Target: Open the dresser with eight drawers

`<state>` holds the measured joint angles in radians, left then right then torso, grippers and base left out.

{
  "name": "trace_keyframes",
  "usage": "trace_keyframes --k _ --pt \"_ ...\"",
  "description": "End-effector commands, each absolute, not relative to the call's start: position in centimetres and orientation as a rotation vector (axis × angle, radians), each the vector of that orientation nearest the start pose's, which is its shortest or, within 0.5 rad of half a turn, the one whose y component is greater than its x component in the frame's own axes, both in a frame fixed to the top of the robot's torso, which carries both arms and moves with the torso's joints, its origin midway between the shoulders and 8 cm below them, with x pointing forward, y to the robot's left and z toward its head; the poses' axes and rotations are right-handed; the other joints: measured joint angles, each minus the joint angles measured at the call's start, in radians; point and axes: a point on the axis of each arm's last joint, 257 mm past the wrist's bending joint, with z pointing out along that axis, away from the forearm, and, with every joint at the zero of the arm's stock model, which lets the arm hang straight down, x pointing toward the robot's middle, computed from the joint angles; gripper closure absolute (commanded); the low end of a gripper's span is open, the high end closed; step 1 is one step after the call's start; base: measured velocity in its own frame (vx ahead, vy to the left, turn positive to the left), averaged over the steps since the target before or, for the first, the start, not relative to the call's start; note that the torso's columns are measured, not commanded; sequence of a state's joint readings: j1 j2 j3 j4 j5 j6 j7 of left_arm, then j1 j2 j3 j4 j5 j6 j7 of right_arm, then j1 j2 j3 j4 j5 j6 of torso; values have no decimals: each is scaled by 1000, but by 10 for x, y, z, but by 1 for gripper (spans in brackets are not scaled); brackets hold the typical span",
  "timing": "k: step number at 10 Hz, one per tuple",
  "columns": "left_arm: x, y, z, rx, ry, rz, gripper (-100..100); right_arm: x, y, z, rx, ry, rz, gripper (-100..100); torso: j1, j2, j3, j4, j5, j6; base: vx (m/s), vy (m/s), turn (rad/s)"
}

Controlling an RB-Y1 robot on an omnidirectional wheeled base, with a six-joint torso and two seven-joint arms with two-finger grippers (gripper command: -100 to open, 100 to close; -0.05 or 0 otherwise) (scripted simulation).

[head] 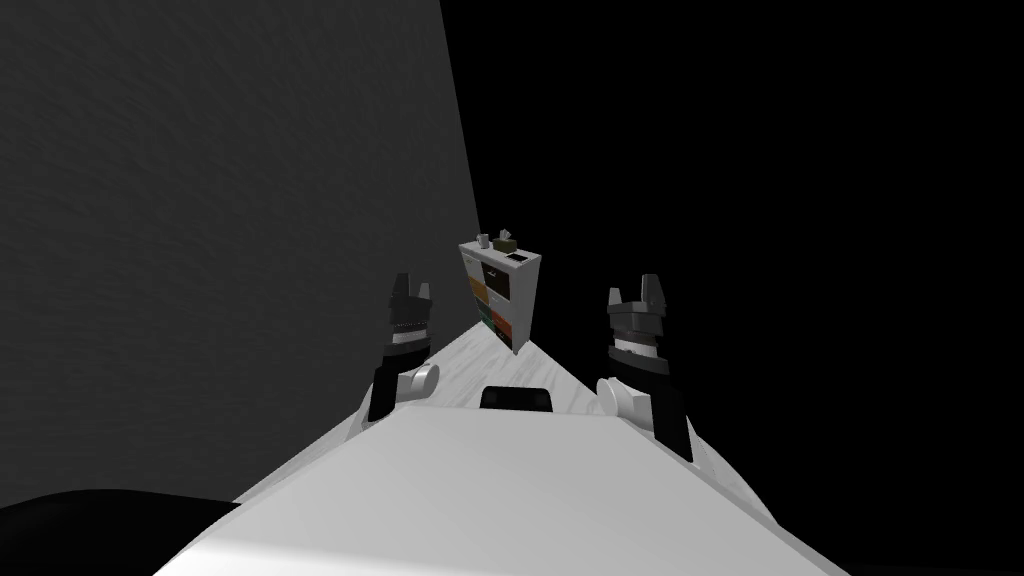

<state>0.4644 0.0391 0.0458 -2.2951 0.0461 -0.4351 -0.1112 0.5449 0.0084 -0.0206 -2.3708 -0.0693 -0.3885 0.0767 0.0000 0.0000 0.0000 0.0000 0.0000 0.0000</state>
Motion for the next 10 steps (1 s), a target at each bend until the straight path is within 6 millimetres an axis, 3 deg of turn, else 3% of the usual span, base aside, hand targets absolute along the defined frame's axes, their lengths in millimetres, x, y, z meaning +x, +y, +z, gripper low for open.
trace_keyframes --k 1,9,10 --pt "351 293 32 -624 652 -1193 0 338 -298 30 721 627 1228 0 0 40 -82 41 0 0 0 0 0" --pt "351 293 32 -623 652 -1193 0 338 -298 30 721 626 1228 0 0 618 -1234 617 0 0 0 0 0" --pt "357 288 25 -606 689 -1192 -100 338 -298 30 721 626 1228 0 0 691 -1382 691 0 0 29 10 -57"
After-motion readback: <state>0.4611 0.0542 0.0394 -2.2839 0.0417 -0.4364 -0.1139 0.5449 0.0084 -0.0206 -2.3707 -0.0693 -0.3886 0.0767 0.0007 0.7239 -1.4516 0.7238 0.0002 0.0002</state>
